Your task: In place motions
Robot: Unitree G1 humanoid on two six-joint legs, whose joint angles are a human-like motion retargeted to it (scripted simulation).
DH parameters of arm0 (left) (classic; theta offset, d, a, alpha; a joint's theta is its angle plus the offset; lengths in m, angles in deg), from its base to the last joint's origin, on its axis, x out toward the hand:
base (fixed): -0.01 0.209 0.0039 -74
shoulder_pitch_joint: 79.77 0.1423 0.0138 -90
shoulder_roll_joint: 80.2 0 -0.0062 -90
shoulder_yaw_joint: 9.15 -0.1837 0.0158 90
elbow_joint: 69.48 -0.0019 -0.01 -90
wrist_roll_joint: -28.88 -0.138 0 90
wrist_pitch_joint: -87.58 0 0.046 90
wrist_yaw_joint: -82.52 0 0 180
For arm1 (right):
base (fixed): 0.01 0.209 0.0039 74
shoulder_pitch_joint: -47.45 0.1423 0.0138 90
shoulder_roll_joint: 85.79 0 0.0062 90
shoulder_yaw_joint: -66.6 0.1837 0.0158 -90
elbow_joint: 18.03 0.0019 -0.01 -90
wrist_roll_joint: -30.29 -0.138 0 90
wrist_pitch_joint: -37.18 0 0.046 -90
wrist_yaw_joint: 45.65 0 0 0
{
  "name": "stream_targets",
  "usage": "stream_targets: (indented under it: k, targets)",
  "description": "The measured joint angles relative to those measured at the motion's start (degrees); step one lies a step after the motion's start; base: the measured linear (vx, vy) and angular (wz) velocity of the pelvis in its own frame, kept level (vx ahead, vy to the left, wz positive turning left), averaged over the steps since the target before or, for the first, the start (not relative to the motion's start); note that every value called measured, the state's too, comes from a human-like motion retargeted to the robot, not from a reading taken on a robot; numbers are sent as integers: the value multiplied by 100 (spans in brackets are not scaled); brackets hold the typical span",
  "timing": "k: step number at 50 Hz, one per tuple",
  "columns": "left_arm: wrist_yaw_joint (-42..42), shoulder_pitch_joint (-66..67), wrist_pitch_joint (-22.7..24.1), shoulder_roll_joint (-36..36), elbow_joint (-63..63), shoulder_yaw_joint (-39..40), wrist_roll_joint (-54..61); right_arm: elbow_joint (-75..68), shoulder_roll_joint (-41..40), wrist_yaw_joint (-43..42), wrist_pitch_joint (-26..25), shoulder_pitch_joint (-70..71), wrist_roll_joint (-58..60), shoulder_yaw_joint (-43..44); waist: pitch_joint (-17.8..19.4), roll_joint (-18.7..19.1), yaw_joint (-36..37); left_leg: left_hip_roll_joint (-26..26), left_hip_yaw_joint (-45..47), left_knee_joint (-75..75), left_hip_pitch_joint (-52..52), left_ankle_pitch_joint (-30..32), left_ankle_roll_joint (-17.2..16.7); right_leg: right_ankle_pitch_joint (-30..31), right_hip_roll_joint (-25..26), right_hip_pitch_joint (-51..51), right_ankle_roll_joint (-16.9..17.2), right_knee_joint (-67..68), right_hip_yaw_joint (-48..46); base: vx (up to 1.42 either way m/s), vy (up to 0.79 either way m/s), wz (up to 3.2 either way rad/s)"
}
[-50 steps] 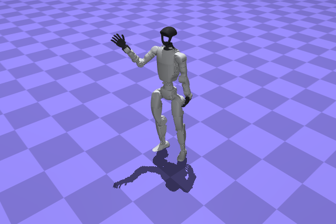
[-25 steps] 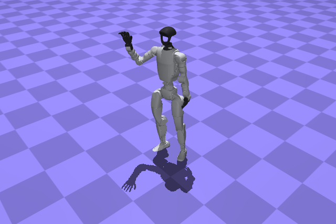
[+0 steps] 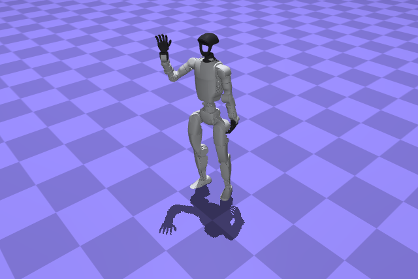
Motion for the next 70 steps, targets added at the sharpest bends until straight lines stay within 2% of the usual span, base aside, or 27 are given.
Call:
stream_targets:
  k: [4, 7, 10, 15, 20, 24, 27, 30, 33, 35, 38, 40, 42, 45, 47, 48, 50, 51, 53, 54, 55, 57, 60, 62, 65, 67, 70]
  targets:
    - [9, -49, -2, 24, 49, -24, 5, 521, 498, 474, 691, 90, 1137, -327, -34, 24, 0, -5, 23, 10, -35, -14, -4, 12, -16, -53, 0, 8, 19, 0, 0, 0]
    - [25, -90, 11, 41, 125, -42, 9, 785, 775, 640, 765, 149, 1653, -476, -8, 32, -21, -5, 18, 18, -31, -16, -2, 17, -22, -47, 0, 13, 16, 0, 0, 0]
    - [28, -148, 32, 73, 233, -68, -16, 867, 773, 565, 422, 109, 2098, -390, 37, 45, -26, -4, -1, 21, -22, -14, 3, 18, -22, -27, 2, 18, 2, 0, 0, 0]
    - [16, -197, 74, 89, 364, -105, -72, 492, 320, 425, -367, -116, 1832, -22, 18, 44, -22, -3, -48, 26, -54, -11, 10, 18, -24, -29, 10, 14, -29, 0, 0, 0]
    - [-26, -204, 56, 29, 327, -111, -22, -154, -548, 549, -1464, -279, 990, 452, -8, -21, -66, -14, -125, 55, -109, 2, 19, 8, -39, -6, 12, -5, -97, 0, 0, 0]
    - [-63, -154, 51, 14, 249, -118, 47, -592, -1167, 499, -1864, -198, -410, 639, 34, -29, -132, -12, -167, 62, -90, 14, 30, 2, -32, 48, 12, -11, -132, 0, 0, 0]
    - [-68, -104, 42, 5, 183, -130, 18, -762, -1415, 534, -1704, -146, -1226, 654, 46, -29, -154, -8, -160, 57, -77, 17, 32, 3, -25, 55, 11, -9, -128, 0, 0, 0]
    - [-83, -55, 28, -12, 69, -146, -3, -831, -1316, 684, -1549, -241, -1371, 519, 23, -29, -158, -2, -128, 45, -73, 14, 29, 9, -18, 33, 9, -7, -103, 0, 0, 0]
    - [-81, -26, -12, -27, -53, -158, 12, -734, -963, 966, -1259, -523, -864, 206, 46, -34, -175, 4, -80, 37, -47, 9, 28, 15, -9, 24, 3, 2, -57, 0, 0, 0]
    - [-81, -28, -39, -30, -96, -157, 19, -650, -662, 1032, -826, -776, -446, -10, 102, -47, -186, 8, -53, 37, -18, 8, 27, 19, -4, 34, 0, 8, -29, 0, 0, 0]
    - [-83, -62, -53, -3, -84, -170, 16, -573, -156, 762, 2, -1298, 433, -358, 190, -56, -181, 19, -37, 38, 18, 8, 24, 21, 5, 63, -3, 9, -9, 0, 0, 0]
    - [-80, -78, -44, 21, -28, -178, 0, -578, 147, 525, 296, -1700, 1089, -630, 229, -61, -180, 26, -45, 38, 24, 10, 25, 21, 12, 75, -2, 8, -8, 0, 0, 0]
    - [-69, -97, -30, 51, 48, -197, -9, -769, 263, 643, 474, -2111, 1815, -978, 258, -63, -186, 33, -69, 42, 23, 15, 26, 19, 19, 90, -3, 7, -19, 0, 0, 0]
    - [-72, -134, -5, 102, 169, -258, -5, -1590, -18, 1542, 705, -2693, 2703, -1708, 315, -63, -192, 44, -119, 50, 37, 25, 28, 16, 26, 130, -4, 7, -52, 0, 0, 0]
    - [-84, -159, 11, 129, 240, -263, 0, -2593, -419, 2775, 751, -2942, 3191, -2279, 381, -71, -227, 48, -129, 55, 67, 38, 26, 18, 29, 175, -11, 5, -59, 0, 0, 0]
    - [-90, -177, 18, 144, 275, -262, 0, -3197, -672, 3483, 697, -3048, 3459, -2532, 426, -77, -241, 50, -131, 54, 90, 45, 24, 19, 30, 202, -14, 3, -66, 0, 0, 0]
    - [-101, -215, 37, 172, 343, -266, 2, -4613, -1249, 4922, 267, -3226, 4079, -2905, 533, -85, -254, 50, -133, 49, 148, 57, 25, 22, 35, 266, -23, -3, -86, 0, 0, 0]
    - [-104, -238, 46, 184, 373, -278, 4, -5453, -1566, 5349, -257, -3270, 4512, -2977, 595, -86, -253, 51, -135, 45, 181, 62, 27, 23, 41, 300, -27, -5, -92, 0, 0, 0]
    - [-106, -292, 63, 195, 421, -318, 2, -7343, -2234, 5542, -1314, -3264, 5261, -2940, 723, -87, -233, 57, -142, 40, 243, 71, 28, 23, 52, 367, -31, -7, -101, 0, 0, 0]
    - [-105, -315, 72, 198, 431, -363, -8, -8408, -2545, 5095, -1719, -3231, 5276, -2785, 764, -76, -203, 62, -151, 41, 257, 75, 29, 23, 58, 390, -32, -10, -111, 0, 0, 0]
    - [-105, -335, 80, 201, 437, -418, -22, -9506, -2841, 4459, -2063, -3194, 5124, -2585, 792, -60, -165, 68, -162, 43, 264, 77, 30, 22, 64, 408, -31, -13, -124, 0, 0, 0]
    - [-89, -345, 83, 206, 426, -549, -92, -11137, -3010, 3346, -2783, -3237, 3919, -2004, 750, 3, -80, 74, -213, 51, 212, 83, 34, 14, 71, 404, -25, -29, -172, 3, 2, 13]
    - [-74, -362, 48, 183, 497, -635, -270, -11679, -2934, 3221, -3489, -3925, 1731, -1078, 683, 32, 2, 44, -355, 87, 50, 105, 45, -10, 39, 370, -10, -54, -283, 9, 5, 40]
    - [-114, -296, 61, 158, 596, -666, -299, -11679, -2946, 3361, -3278, -4410, 159, -410, 612, -13, 10, -4, -480, 130, -94, 124, 49, -36, -13, 346, -1, -71, -388, 5, 0, 53]
    - [-285, -195, 119, 134, 572, -717, -126, -11679, -3015, 3720, -2459, -4931, -1886, 400, 528, -61, 25, -58, -618, 173, -252, 149, 45, -65, -66, 324, 8, -98, -504, 1, -2, 39]
    - [-399, -170, 113, 140, 385, -700, 49, -11679, -2987, 3899, -2099, -5112, -2804, 643, 509, -50, 25, -61, -625, 173, -280, 154, 45, -66, -71, 306, 11, -100, -508, -3, 0, -2]
    - [-331, -148, 28, 146, 53, -566, 138, -11679, -2876, 3928, -1987, -5157, -3377, 722, 507, 21, -33, -20, -538, 163, -266, 143, 43, -54, -47, 258, 12, -85, -437, -5, 3, -26]
